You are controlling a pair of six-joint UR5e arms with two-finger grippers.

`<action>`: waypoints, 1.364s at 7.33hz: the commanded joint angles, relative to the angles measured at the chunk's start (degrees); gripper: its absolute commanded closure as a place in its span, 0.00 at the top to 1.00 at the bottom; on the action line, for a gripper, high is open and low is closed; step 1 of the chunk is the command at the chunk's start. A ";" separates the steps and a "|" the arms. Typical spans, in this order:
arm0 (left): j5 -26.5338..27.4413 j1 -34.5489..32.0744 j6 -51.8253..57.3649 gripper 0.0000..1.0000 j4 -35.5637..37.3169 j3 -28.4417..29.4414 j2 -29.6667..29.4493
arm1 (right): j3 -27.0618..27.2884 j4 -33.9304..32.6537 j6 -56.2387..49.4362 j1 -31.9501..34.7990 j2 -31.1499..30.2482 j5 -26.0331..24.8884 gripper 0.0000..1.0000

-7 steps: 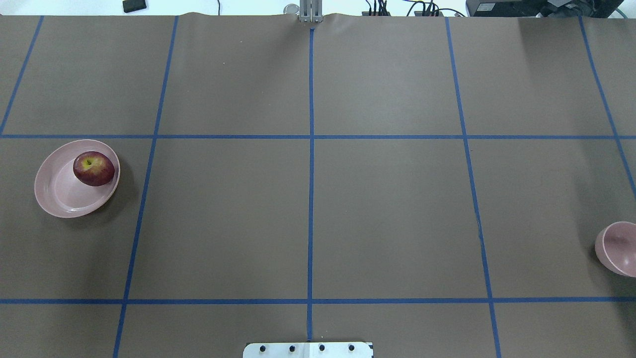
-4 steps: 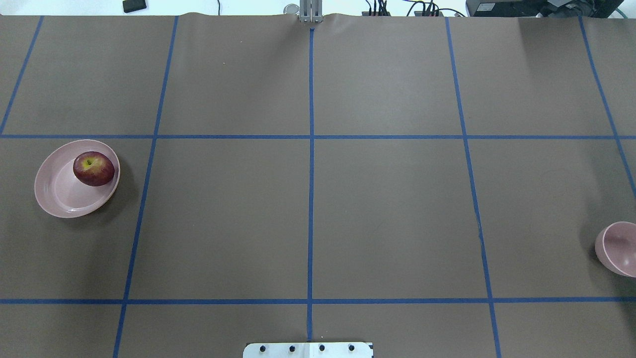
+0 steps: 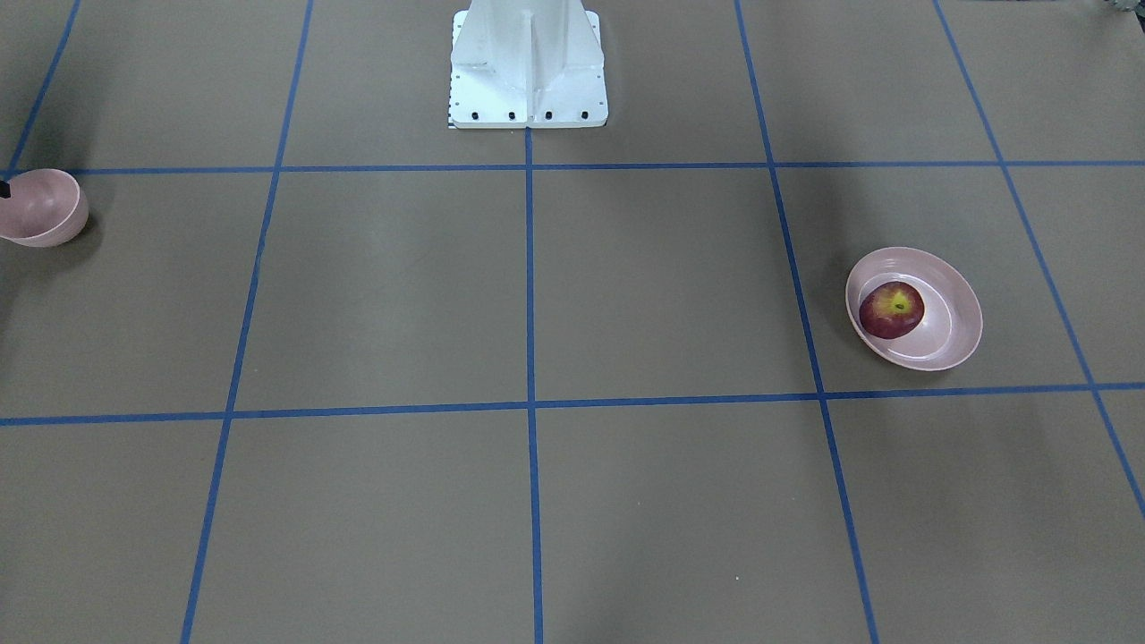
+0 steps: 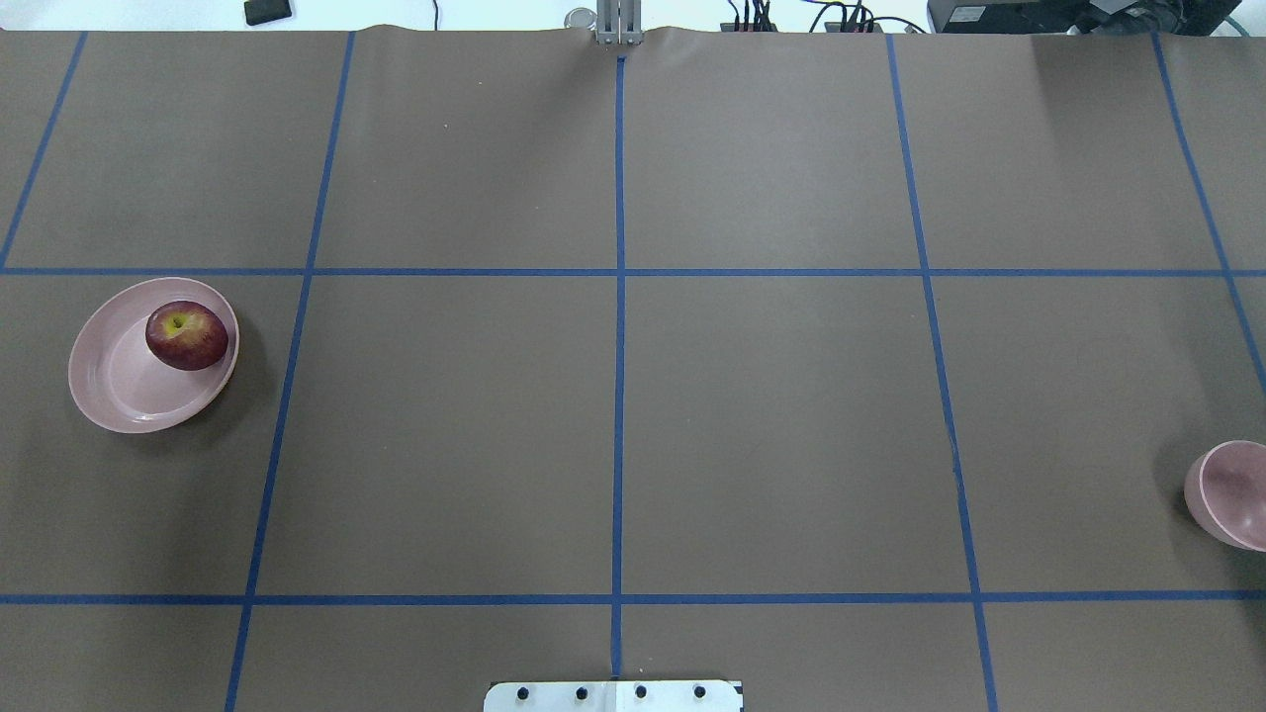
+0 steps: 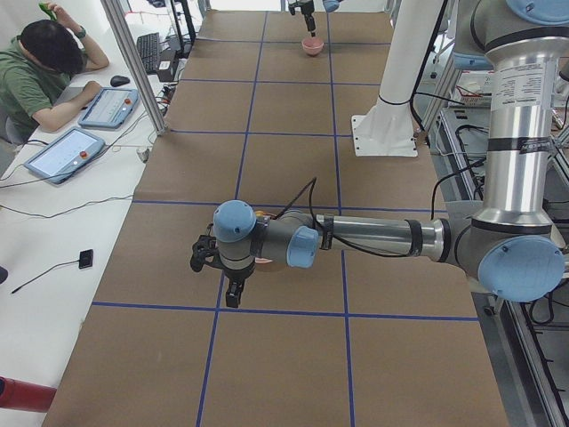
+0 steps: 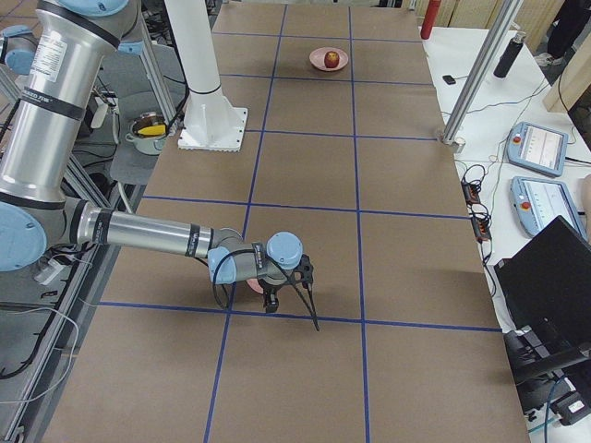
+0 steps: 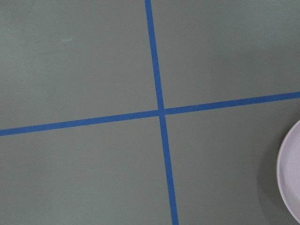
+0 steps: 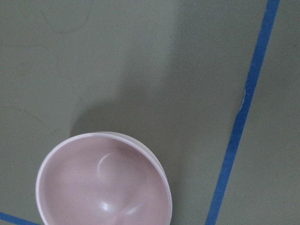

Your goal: Move apple from plate to bowl

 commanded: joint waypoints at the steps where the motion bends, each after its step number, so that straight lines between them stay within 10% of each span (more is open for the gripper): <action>1: -1.26 2.27 -2.98 0.98 -0.15 -0.77 -0.79 | -1.32 0.10 0.06 -1.44 0.74 0.01 1.00; 6: -1.08 7.64 -17.58 0.98 -2.76 -3.59 -0.79 | -6.42 8.63 2.25 -2.93 0.82 0.53 0.98; 8: -1.08 8.52 -20.49 0.98 -4.98 -3.68 -0.79 | -6.33 8.89 4.46 -3.37 1.35 0.54 0.01; 10: -0.47 10.72 -23.91 0.98 -6.90 -3.68 -0.88 | -6.15 12.57 10.21 -3.81 2.13 2.45 0.00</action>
